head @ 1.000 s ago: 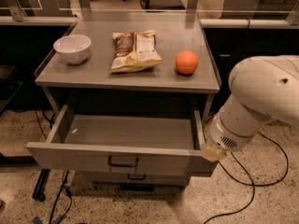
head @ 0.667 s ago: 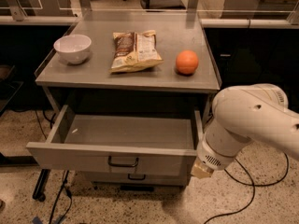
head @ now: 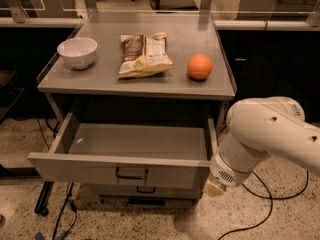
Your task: Close top drawer
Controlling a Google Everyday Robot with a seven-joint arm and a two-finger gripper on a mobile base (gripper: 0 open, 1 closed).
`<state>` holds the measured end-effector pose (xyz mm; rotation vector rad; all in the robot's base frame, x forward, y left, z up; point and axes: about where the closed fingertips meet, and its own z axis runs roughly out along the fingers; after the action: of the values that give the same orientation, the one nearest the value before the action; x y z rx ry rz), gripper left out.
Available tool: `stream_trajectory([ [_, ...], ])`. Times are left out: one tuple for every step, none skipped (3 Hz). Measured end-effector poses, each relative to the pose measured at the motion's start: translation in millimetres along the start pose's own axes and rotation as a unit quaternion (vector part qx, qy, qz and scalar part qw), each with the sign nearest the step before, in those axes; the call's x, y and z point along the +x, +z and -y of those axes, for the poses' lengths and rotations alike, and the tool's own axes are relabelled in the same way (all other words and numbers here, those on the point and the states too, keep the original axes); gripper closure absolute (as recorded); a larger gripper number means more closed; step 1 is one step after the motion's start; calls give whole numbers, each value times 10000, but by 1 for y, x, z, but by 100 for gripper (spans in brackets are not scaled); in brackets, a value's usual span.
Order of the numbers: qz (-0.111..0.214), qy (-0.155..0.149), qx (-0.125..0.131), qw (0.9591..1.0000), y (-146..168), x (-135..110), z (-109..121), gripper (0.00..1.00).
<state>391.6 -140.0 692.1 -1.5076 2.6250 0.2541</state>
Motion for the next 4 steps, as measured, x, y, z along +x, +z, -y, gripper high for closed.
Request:
stream_trajectory([
  [21, 119, 43, 9999, 19, -7, 9, 100],
  [107, 218, 197, 9995, 27, -18, 25, 100],
  [209, 248, 351, 9989, 30, -31, 43, 100],
  [295, 227, 454, 9983, 34, -45, 57, 100],
])
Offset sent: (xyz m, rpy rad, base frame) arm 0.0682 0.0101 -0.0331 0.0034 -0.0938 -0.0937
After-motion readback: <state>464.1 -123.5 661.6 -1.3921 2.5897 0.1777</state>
